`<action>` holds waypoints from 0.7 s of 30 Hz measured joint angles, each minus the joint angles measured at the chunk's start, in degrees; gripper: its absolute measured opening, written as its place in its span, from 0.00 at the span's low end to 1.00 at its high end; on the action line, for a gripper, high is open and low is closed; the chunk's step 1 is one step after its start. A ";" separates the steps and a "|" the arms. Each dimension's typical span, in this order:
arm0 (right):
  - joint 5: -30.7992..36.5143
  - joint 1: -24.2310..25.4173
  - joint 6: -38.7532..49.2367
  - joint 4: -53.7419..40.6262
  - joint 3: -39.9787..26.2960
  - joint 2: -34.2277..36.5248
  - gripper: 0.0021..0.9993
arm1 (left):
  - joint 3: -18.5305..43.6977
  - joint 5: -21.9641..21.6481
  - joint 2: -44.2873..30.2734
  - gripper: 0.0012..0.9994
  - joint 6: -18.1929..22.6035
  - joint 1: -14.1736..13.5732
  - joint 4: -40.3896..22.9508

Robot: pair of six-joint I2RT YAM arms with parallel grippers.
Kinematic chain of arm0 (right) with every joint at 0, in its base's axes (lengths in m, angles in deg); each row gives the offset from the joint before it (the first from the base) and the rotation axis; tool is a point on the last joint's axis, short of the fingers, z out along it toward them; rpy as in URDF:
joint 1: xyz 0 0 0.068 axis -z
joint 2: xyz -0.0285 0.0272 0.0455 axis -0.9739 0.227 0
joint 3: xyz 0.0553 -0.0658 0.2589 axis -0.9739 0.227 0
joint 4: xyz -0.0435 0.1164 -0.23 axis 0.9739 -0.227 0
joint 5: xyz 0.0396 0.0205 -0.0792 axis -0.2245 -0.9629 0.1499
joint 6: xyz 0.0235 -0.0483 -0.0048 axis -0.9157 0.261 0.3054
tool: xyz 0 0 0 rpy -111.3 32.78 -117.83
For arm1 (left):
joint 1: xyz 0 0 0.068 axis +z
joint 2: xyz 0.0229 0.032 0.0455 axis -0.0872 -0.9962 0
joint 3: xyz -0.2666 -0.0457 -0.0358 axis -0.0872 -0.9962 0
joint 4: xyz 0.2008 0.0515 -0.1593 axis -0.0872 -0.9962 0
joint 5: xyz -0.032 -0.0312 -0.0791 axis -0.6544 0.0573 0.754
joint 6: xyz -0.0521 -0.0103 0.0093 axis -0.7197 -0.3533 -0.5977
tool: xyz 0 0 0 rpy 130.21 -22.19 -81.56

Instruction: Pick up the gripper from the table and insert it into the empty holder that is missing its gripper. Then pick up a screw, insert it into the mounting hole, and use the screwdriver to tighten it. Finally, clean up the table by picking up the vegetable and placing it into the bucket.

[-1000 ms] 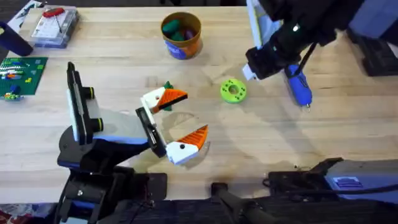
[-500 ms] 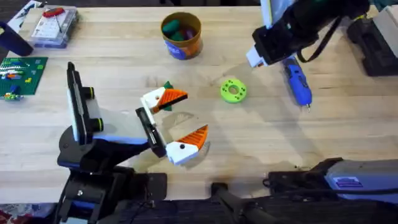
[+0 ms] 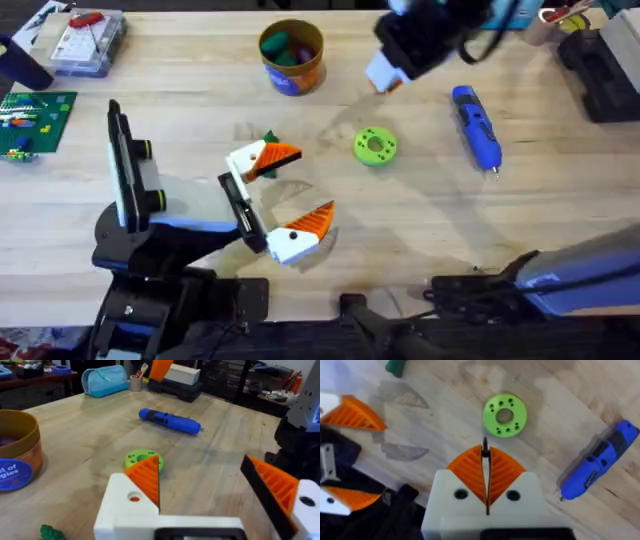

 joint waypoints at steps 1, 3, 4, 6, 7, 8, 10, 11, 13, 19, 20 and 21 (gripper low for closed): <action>-0.19 -0.79 0.61 -1.43 -2.55 1.71 0.00 | 0.00 0.00 0.00 0.99 0.00 0.00 0.00; -0.88 -2.28 1.89 -3.20 -6.99 4.63 0.00 | 0.00 0.00 0.00 0.99 0.00 0.00 -0.02; -1.25 -3.09 2.51 -3.85 -8.83 5.71 0.00 | 0.00 0.00 0.00 0.99 0.00 0.00 0.00; -1.90 -4.74 3.36 -4.69 -11.73 7.21 0.00 | 0.00 0.00 0.00 0.99 0.00 0.00 0.00; -2.19 -5.82 4.02 -4.96 -12.94 7.66 0.00 | 0.00 0.00 0.00 0.99 0.00 0.00 0.00; -2.44 -6.78 4.47 -5.03 -13.61 7.81 0.00 | 0.00 0.00 0.00 0.99 0.00 0.00 0.00; -2.96 -9.06 5.61 -5.29 -14.68 7.83 0.00 | 0.00 0.00 0.00 0.99 0.00 0.00 0.00; -3.23 -10.29 6.27 -5.48 -15.08 7.83 0.00 | 0.00 0.00 0.00 0.99 0.00 0.00 0.00; -3.58 -12.59 7.66 -5.48 -15.36 7.83 0.00 | 0.00 0.00 0.00 0.99 0.00 0.00 0.00; -3.77 -18.76 11.78 -4.87 -15.38 7.85 0.00 | 0.00 0.00 0.00 0.99 0.00 0.00 0.00; -3.80 -19.48 12.22 -4.84 -15.38 7.85 0.00 | 0.00 0.00 0.00 0.99 0.00 0.00 0.00; -3.77 -20.25 12.80 -4.66 -15.38 7.83 0.00 | 0.00 0.00 0.00 0.99 0.00 0.00 0.00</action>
